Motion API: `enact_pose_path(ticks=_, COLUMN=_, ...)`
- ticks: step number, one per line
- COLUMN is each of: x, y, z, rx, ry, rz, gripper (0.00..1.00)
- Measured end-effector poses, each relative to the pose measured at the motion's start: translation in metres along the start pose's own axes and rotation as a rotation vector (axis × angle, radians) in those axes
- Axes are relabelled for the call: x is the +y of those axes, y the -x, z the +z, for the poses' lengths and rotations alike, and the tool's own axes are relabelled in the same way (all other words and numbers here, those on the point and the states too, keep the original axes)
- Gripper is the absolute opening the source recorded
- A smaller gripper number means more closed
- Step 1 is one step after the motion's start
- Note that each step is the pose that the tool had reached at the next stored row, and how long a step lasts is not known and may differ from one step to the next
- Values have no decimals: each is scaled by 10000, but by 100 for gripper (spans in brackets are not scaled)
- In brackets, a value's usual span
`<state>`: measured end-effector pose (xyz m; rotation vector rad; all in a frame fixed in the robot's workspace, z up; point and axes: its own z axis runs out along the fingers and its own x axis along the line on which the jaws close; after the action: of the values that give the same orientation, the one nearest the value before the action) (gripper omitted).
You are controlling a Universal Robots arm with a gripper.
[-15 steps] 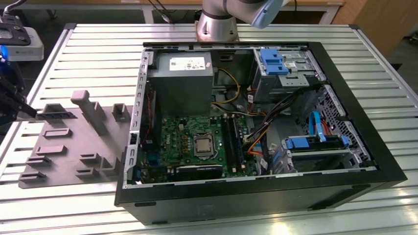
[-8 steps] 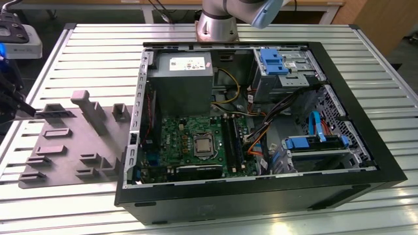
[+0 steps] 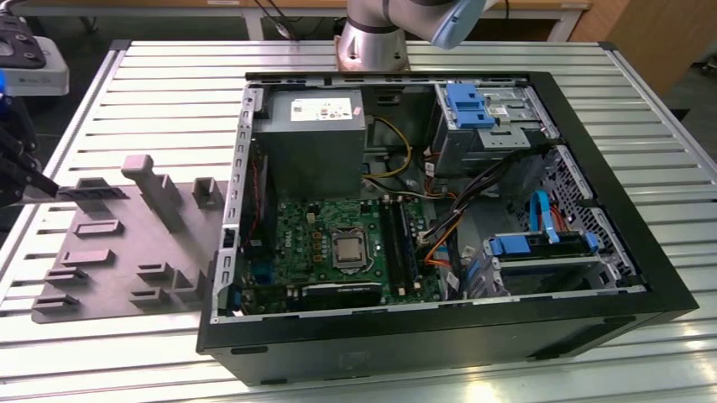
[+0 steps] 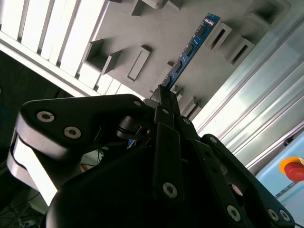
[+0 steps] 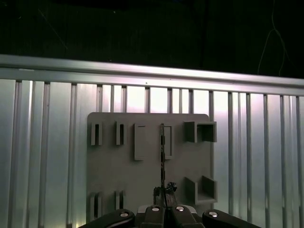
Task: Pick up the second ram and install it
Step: 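Pick up the second ram and move it above second insertion slot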
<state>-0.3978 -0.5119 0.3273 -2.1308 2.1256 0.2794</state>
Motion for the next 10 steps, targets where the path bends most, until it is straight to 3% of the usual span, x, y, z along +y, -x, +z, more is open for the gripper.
enact_pose_path(ticks=10, x=2, y=9, z=-40, rx=-1, ry=-1, rz=0, gripper=11)
